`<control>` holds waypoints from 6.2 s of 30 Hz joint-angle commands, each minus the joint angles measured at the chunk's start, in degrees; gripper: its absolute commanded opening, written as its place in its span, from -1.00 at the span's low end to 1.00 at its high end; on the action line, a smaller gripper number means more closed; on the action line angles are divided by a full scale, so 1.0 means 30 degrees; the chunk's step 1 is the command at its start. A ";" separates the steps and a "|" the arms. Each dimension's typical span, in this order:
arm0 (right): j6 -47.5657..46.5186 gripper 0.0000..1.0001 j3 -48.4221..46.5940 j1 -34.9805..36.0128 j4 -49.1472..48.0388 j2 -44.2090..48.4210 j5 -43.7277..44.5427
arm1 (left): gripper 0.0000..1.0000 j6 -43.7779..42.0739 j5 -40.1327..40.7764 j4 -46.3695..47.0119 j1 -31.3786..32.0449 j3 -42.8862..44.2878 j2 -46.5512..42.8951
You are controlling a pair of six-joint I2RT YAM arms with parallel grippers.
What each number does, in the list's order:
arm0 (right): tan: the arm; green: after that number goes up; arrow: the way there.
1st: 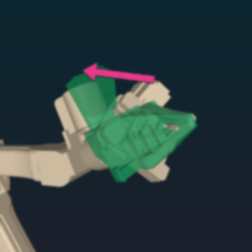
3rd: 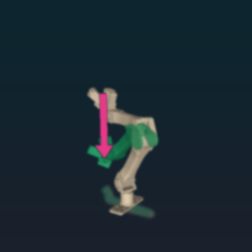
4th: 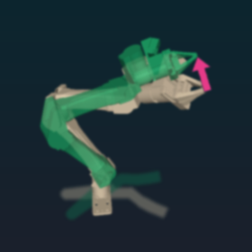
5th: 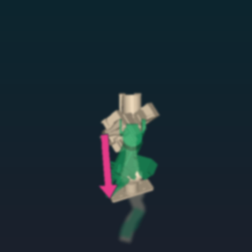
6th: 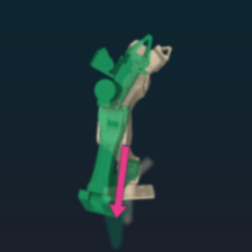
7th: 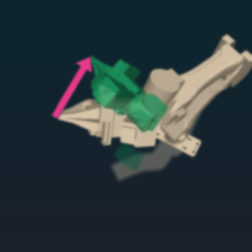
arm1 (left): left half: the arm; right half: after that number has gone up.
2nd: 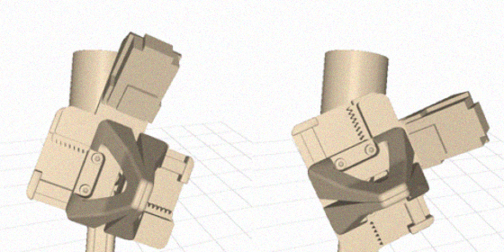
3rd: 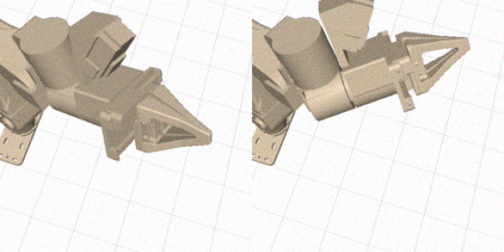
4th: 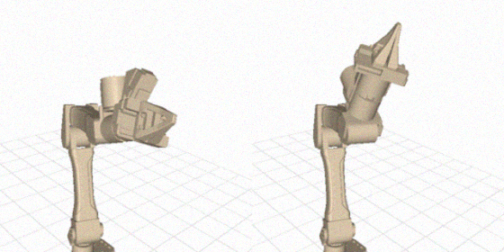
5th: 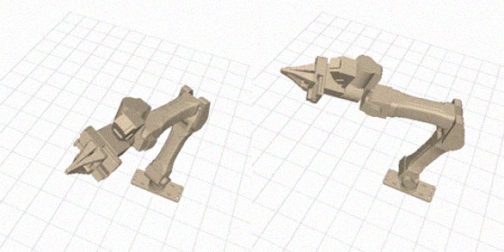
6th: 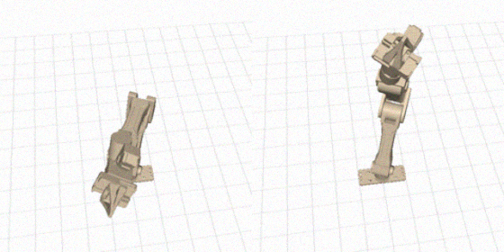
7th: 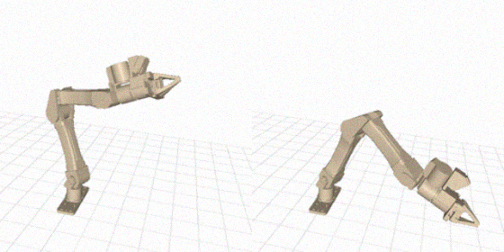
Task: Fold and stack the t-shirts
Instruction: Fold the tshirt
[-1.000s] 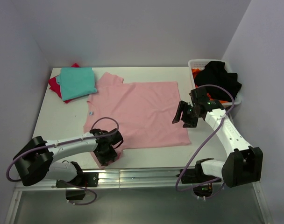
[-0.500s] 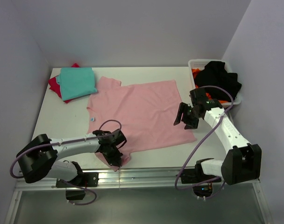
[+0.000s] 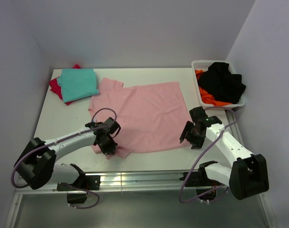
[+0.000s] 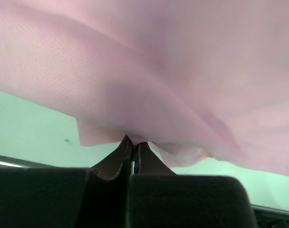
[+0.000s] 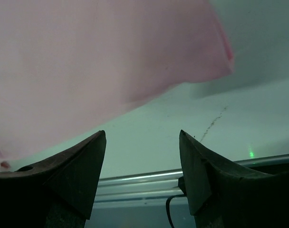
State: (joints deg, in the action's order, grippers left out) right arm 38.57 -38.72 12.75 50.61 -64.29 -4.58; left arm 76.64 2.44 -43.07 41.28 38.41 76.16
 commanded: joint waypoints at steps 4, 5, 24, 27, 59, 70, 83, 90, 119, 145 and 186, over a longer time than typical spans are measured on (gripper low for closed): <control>0.2844 0.41 -0.0716 -0.0353 -0.1312 -0.0686 0.3865 | -0.99 -0.4709 0.2589 -0.0879 -0.2856 0.1903 -0.0602; 0.2993 0.41 -0.0717 -0.0500 -0.1487 -0.1036 0.4015 | -0.99 -0.5065 0.2441 -0.0849 -0.3238 0.1787 -0.0515; 0.7623 0.39 0.0631 0.2194 -0.1783 -0.1831 0.2814 | -0.99 -0.8173 -0.0313 0.0439 -0.5058 0.1845 0.1184; 0.7594 0.38 0.0689 0.2194 -0.1402 -0.1568 0.2845 | -0.99 -0.8262 -0.0489 0.0615 -0.5058 0.1727 0.1477; 0.5428 -1.00 -0.1592 0.1785 0.3021 0.1392 0.4134 | -0.99 -0.7735 -0.0226 -0.4508 -0.5087 0.5909 -0.0426; 0.3083 -1.00 -0.6542 0.0291 0.3405 -0.1474 0.4456 | -0.99 -0.8612 -0.1135 -0.5800 -0.6111 0.9576 0.1183; 0.0769 -1.00 -1.2167 -0.1321 0.1764 -0.8533 0.4336 | -0.99 -1.1246 -0.1691 -0.4368 -0.9656 1.3648 0.6827; 0.0269 1.00 -1.8578 -0.1937 0.3017 -1.7081 0.4450 | 0.99 -1.2130 -0.2774 -0.3337 -1.1589 1.8505 1.3369; -0.0609 1.00 -1.0709 -0.1820 0.1880 -0.7077 0.4133 | -0.99 -1.1425 -0.4241 0.0672 -1.1093 0.7439 0.4405; -0.0756 1.00 -1.0823 -0.2025 0.2935 -0.6606 0.4984 | -0.99 -1.2012 -0.3069 0.1144 -1.1064 1.1716 1.0940; -0.1635 -1.00 -1.2317 -0.1001 -0.1810 -0.8879 -0.1927 | -0.96 -1.1339 -0.1633 0.1963 -1.3085 1.3393 0.9068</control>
State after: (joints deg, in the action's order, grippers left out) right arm 33.32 -76.03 8.21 52.84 -87.72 -2.09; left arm 44.16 -6.07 -38.68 2.17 82.94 106.43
